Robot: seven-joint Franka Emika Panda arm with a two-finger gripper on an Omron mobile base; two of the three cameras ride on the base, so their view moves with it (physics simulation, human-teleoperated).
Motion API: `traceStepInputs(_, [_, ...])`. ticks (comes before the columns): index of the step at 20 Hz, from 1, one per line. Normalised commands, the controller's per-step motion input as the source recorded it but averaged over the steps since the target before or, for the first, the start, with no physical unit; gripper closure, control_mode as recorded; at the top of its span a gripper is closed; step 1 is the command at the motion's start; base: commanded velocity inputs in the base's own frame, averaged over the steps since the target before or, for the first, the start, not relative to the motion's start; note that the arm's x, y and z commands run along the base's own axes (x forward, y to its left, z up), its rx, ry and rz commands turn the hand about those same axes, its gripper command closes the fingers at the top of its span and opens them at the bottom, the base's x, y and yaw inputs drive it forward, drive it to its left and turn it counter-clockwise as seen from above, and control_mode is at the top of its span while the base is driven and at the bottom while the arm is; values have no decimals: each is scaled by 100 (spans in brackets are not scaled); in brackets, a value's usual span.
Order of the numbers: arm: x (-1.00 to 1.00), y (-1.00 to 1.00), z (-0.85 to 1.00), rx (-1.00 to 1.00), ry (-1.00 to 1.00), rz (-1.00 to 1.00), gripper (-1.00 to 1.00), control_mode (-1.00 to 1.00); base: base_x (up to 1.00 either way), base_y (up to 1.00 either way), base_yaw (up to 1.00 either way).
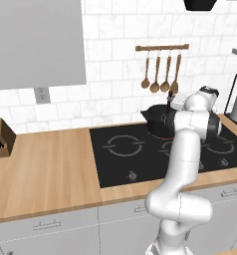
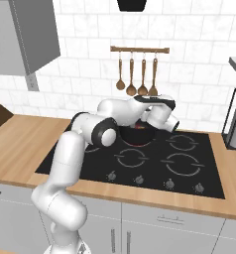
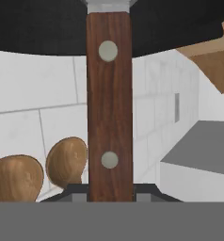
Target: Put the onion and tomato in the pot. Retrieve the spatula and lightly stir the vegetables in the pot.
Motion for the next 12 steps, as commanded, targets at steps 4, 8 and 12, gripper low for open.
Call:
traceStepInputs(4, [4, -62, -15, -14, -2, 0, 100, -100, 0, 0, 0])
traceStepInputs(8, [26, -28, 14, -14, -13, 0, 100, -100, 0, 0, 0])
traceStepInputs(12, [33, 9, 12, -6, -15, 2, 100, -100, 0, 0, 0])
